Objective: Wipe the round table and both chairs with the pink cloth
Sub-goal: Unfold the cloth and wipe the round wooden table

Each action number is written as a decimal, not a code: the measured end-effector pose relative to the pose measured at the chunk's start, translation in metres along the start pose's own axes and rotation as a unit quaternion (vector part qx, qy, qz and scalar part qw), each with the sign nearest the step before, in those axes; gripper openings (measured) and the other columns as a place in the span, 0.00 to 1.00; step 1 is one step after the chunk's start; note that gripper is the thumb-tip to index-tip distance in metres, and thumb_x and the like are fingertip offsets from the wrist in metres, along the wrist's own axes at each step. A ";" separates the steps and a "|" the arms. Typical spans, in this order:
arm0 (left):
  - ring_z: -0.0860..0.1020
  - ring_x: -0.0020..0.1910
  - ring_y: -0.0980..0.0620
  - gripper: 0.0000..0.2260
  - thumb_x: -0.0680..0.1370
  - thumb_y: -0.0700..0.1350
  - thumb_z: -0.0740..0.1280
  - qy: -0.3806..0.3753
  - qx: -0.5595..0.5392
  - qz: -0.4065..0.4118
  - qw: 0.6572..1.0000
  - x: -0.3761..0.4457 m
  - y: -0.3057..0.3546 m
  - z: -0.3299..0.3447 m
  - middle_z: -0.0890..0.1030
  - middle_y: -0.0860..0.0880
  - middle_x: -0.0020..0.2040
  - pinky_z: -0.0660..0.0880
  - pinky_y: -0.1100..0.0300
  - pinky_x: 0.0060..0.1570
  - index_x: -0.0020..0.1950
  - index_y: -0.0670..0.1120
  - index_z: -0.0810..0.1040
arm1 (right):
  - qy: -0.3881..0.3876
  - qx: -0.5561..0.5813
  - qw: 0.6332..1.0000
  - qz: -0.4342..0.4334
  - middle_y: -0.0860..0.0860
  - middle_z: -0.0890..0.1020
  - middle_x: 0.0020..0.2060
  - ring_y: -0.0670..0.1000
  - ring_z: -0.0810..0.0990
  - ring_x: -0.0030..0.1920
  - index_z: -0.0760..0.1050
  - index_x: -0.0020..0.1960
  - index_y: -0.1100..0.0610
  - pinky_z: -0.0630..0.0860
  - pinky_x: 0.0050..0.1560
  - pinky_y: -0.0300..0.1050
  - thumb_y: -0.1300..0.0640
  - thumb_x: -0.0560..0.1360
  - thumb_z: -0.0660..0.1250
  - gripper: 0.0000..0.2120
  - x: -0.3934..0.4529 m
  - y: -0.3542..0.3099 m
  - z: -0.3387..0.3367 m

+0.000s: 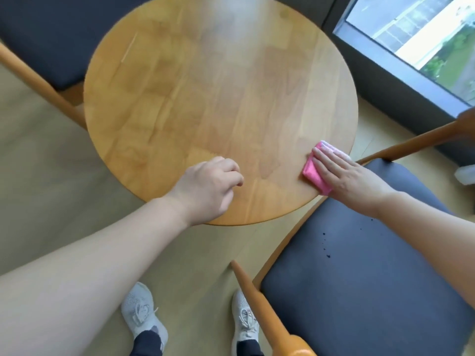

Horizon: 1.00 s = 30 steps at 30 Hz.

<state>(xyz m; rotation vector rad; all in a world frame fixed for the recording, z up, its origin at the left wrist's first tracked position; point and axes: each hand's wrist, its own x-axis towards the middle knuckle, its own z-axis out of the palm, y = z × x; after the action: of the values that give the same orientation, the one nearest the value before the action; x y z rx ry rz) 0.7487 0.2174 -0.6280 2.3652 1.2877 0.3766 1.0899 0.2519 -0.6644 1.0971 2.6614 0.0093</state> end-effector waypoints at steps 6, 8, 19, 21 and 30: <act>0.78 0.47 0.44 0.09 0.70 0.32 0.66 0.025 0.001 -0.020 0.999 -0.023 -0.019 -0.003 0.81 0.47 0.48 0.77 0.49 0.38 0.47 0.41 0.82 | 0.022 0.004 0.999 -0.047 0.64 0.63 0.72 0.66 0.63 0.71 0.60 0.73 0.67 0.65 0.68 0.65 0.57 0.72 0.73 0.37 0.004 -0.014 0.002; 0.79 0.46 0.44 0.10 0.70 0.32 0.65 0.031 0.002 -0.019 0.999 -0.032 -0.024 -0.003 0.82 0.47 0.47 0.77 0.51 0.37 0.46 0.41 0.82 | 0.031 0.008 0.998 -0.059 0.64 0.65 0.71 0.66 0.64 0.71 0.61 0.72 0.67 0.66 0.66 0.65 0.58 0.70 0.75 0.37 0.005 -0.027 0.001; 0.80 0.42 0.45 0.15 0.70 0.40 0.56 0.046 -0.005 -0.040 0.998 -0.085 -0.057 -0.019 0.82 0.48 0.44 0.77 0.55 0.35 0.43 0.42 0.82 | 0.151 0.012 0.975 -0.162 0.61 0.63 0.73 0.61 0.62 0.73 0.61 0.73 0.65 0.53 0.74 0.60 0.59 0.81 0.53 0.22 0.071 -0.161 -0.003; 0.80 0.43 0.46 0.15 0.70 0.41 0.55 0.057 -0.007 -0.056 0.997 -0.098 -0.065 -0.022 0.82 0.48 0.45 0.77 0.56 0.36 0.43 0.42 0.82 | 0.161 0.006 0.977 -0.140 0.64 0.62 0.73 0.63 0.61 0.73 0.62 0.73 0.66 0.54 0.74 0.60 0.61 0.81 0.53 0.22 0.079 -0.177 -0.003; 0.81 0.44 0.47 0.15 0.70 0.39 0.56 0.071 -0.017 -0.078 0.994 -0.155 -0.088 -0.041 0.82 0.48 0.44 0.76 0.59 0.35 0.42 0.43 0.83 | 0.114 0.070 0.959 -0.251 0.64 0.70 0.68 0.62 0.64 0.72 0.62 0.72 0.64 0.64 0.71 0.59 0.64 0.79 0.58 0.22 0.079 -0.160 -0.020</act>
<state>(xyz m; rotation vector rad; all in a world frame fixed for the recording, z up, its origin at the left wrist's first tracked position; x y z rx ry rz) 0.5840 0.1390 -0.6399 2.2253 1.5083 0.5197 0.9204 0.1939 -0.6809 0.4451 3.1159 -0.1612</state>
